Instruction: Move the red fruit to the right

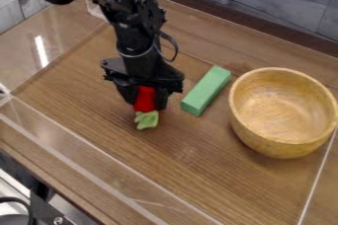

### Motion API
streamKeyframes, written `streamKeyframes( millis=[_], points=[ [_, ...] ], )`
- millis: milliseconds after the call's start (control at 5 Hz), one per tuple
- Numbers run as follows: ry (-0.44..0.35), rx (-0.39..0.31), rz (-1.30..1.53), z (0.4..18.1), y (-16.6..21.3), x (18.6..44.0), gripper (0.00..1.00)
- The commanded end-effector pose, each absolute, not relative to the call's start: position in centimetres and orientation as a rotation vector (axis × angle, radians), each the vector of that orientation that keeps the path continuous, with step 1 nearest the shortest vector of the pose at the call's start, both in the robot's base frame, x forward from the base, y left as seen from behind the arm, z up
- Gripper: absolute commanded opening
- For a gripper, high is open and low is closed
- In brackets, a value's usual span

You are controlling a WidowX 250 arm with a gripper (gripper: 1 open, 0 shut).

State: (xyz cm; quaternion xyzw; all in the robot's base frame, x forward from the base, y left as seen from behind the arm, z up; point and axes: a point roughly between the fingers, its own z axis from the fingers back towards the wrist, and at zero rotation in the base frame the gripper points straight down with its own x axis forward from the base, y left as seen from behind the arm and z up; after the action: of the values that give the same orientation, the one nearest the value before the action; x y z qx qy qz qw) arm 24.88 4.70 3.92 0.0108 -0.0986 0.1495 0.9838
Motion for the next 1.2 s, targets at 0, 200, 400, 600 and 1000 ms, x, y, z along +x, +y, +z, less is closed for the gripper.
streamKeyframes(
  millis=[0, 200, 400, 600, 1000],
  points=[
    [-0.234, 0.011, 0.296, 5.6, 4.6, 25.3, 0.0],
    [-0.243, -0.006, 0.295, 7.0, 4.4, 25.1, 0.0],
    [-0.253, -0.024, 0.279, 8.3, 3.6, 24.8, 0.0],
    [-0.25, -0.037, 0.244, 8.8, 2.3, 24.4, 0.0],
    [-0.219, -0.051, 0.169, 8.4, -1.3, 22.9, 0.0]
  ],
)
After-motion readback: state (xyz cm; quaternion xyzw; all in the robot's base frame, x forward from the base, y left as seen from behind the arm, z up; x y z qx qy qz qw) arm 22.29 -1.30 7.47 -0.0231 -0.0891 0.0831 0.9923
